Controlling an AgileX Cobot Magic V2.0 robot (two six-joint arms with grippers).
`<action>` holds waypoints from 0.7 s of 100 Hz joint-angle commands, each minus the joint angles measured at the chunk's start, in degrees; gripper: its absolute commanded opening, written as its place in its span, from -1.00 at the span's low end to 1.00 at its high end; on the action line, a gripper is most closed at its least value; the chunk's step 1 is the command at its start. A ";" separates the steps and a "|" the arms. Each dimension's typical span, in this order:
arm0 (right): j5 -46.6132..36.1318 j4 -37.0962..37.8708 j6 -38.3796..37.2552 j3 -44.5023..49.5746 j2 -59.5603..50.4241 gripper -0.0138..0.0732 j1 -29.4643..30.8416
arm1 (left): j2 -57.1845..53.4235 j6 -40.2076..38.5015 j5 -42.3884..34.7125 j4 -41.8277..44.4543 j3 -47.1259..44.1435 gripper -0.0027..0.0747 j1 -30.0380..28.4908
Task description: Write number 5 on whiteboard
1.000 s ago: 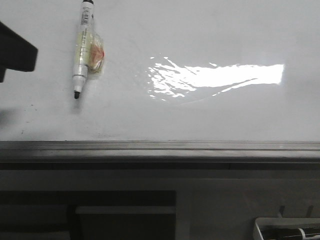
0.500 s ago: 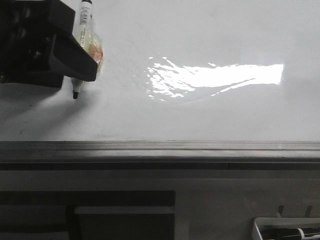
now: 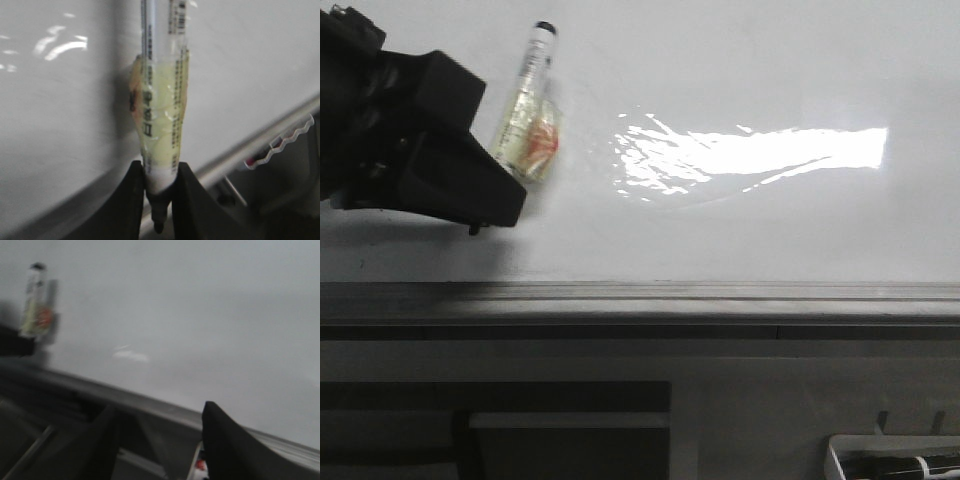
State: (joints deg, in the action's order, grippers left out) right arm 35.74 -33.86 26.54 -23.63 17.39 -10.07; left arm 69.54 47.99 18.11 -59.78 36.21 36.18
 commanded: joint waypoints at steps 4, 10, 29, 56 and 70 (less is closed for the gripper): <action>2.14 -13.88 16.35 -2.22 4.06 0.09 -3.29 | -3.54 9.87 10.14 1.65 1.55 -0.98 0.17; 2.72 -16.77 20.66 -2.33 5.76 0.09 -5.05 | -4.99 14.76 14.46 3.41 1.55 -0.98 0.69; 4.53 -26.63 36.30 -2.33 10.35 0.09 -8.35 | -9.38 24.83 14.92 10.18 1.55 -0.98 5.78; 5.57 -32.94 44.14 -5.03 17.42 0.09 -12.29 | -10.04 26.42 8.09 16.97 1.55 -0.98 13.39; 5.57 -33.23 46.16 -9.44 22.43 0.10 -15.63 | -10.04 26.42 3.93 17.55 1.55 -0.98 15.11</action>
State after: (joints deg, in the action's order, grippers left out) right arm 42.45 -63.27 70.62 -28.92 36.65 -23.79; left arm 60.58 74.24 27.02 -41.22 36.21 50.28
